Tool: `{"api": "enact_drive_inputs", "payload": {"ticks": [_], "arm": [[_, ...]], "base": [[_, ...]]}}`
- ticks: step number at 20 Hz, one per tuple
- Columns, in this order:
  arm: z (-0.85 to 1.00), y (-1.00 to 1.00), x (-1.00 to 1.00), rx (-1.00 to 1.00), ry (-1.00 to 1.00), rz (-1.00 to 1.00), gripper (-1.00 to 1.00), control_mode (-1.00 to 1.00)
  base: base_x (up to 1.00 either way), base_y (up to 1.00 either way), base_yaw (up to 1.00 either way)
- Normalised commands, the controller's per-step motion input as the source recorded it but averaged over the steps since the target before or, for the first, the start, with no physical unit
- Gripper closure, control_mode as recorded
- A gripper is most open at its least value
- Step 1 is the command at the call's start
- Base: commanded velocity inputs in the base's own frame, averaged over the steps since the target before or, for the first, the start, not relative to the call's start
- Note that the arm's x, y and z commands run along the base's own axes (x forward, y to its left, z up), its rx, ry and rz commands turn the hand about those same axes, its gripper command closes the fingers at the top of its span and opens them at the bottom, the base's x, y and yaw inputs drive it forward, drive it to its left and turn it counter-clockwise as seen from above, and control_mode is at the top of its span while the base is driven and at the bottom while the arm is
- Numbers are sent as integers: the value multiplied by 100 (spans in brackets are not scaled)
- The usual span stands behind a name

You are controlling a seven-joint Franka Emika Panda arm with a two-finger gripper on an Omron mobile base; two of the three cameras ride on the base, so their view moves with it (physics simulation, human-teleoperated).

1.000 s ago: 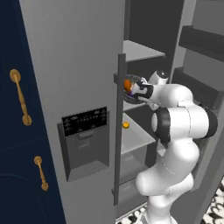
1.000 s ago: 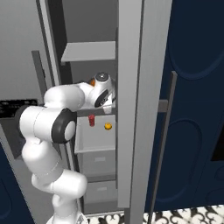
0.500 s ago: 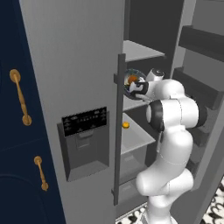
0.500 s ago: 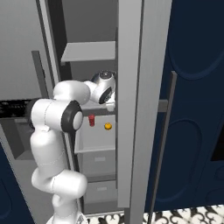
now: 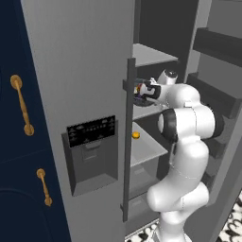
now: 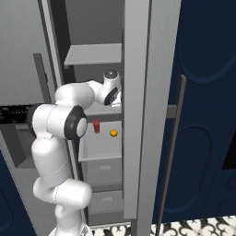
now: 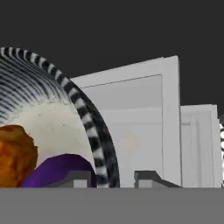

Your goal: Pick the chicken drumstick and eggplant from their plates and place them in the bowl. Then put the bowl in the fridge.

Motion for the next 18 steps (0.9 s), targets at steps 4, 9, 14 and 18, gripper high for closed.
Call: {"api": "enact_drive_inputs", "payload": {"ticks": [4,9,14,18], "arm": [[28,0,-85,0,-25,0,-100,-100],[44,12,-100,0,-45,-4,-100,-100],[100,27,-100,0,-41,-11,-100,-100],[100,29,-100,-2,-17,-2,-100,-100]], "base": [[0,0,0],[0,0,0],[0,0,0],[0,0,0]]}}
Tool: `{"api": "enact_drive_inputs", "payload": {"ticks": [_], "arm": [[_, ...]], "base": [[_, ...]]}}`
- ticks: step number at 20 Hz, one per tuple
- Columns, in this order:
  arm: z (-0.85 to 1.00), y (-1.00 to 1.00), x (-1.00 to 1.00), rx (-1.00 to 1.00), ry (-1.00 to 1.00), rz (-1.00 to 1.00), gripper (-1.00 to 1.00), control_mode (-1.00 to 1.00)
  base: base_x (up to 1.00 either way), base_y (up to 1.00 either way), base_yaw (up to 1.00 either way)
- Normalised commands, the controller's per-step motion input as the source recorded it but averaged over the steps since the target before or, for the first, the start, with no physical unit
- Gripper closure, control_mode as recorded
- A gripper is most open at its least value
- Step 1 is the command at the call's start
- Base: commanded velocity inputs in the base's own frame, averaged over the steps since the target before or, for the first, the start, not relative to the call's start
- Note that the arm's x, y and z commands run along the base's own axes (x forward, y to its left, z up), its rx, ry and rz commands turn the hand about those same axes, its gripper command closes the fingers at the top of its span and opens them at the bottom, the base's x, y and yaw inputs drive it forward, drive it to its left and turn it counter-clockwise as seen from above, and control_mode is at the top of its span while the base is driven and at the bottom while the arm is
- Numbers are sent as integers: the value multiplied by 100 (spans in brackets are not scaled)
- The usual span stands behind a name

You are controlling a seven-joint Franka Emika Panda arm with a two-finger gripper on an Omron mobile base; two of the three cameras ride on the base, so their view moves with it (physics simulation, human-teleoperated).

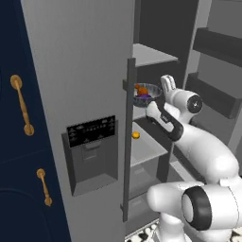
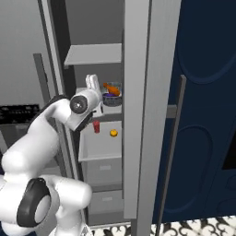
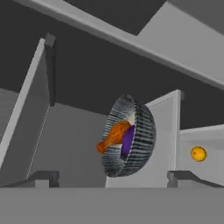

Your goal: Pick the chicken drumstick and eggplant from their plates and place them in the bowl. Then put the bowl in the fridge.

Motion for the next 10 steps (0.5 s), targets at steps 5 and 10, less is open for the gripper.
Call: {"api": "enact_drive_inputs", "payload": {"ticks": [5,10], "arm": [[100,21,-95,-2,-1,-1,-100,-100],[100,14,-91,-3,2,-3,-100,-100]], "base": [[0,0,0],[0,0,0]]}}
